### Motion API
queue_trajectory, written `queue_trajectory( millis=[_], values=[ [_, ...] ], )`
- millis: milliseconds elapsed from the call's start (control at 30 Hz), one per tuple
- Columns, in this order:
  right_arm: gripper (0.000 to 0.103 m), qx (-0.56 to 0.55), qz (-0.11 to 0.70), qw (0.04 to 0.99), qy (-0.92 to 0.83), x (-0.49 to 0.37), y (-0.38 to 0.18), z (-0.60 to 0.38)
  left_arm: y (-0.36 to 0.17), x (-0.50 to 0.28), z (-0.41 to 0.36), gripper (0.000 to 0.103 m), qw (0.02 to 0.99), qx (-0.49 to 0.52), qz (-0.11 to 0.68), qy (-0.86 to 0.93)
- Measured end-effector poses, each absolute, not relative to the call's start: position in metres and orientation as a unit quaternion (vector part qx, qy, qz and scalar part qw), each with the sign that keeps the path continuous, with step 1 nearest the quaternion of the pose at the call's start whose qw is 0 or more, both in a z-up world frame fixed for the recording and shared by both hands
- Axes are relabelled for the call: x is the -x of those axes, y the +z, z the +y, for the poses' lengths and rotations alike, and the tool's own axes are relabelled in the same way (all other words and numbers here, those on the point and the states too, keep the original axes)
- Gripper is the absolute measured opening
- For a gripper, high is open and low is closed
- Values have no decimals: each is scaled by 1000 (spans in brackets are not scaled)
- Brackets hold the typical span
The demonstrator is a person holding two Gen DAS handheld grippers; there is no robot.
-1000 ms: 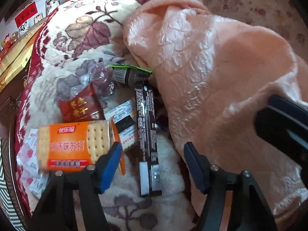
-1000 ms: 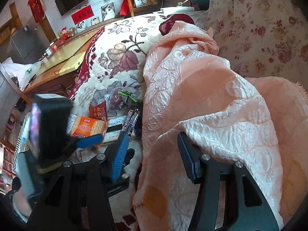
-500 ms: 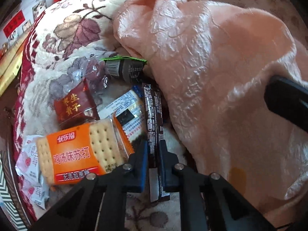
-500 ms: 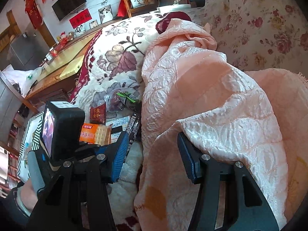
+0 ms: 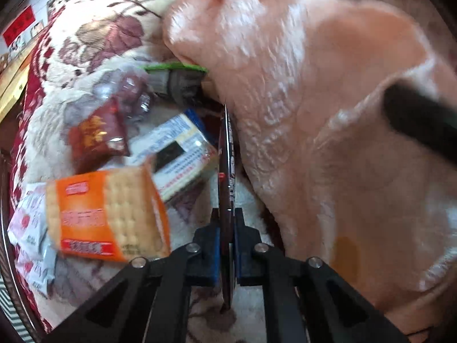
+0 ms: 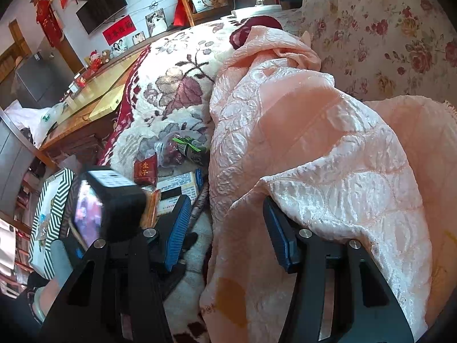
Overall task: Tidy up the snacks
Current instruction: 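Grasp the long dark chocolate bar with the left gripper, then grasp the orange soda cracker pack with the right gripper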
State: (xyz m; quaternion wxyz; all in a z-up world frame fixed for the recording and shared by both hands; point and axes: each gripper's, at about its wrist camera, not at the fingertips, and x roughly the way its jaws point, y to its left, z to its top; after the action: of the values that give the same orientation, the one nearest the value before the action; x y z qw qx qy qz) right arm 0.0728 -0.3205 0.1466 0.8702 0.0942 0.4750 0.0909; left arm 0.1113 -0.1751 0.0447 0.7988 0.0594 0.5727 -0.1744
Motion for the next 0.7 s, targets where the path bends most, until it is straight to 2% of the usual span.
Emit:
queue_trajectory(
  millis=[267,433,467,533,700],
  values=[
    [52,-84,485,861,127,-73,140,-304,101,-85,-115,9,835,1,525,-163],
    [53,-58,504,834,219,-74,131,-261,113,-68,-67,9,854,1,509,-111],
    [54,-44,506,830,232,-75,129,-250,115,-62,-58,9,856,4,507,-102],
    [65,-5,505,825,254,-80,126,-226,113,-60,-43,9,855,19,510,-91],
    [65,103,507,800,303,-101,115,-169,110,-47,-21,9,855,29,513,-73]
  ],
)
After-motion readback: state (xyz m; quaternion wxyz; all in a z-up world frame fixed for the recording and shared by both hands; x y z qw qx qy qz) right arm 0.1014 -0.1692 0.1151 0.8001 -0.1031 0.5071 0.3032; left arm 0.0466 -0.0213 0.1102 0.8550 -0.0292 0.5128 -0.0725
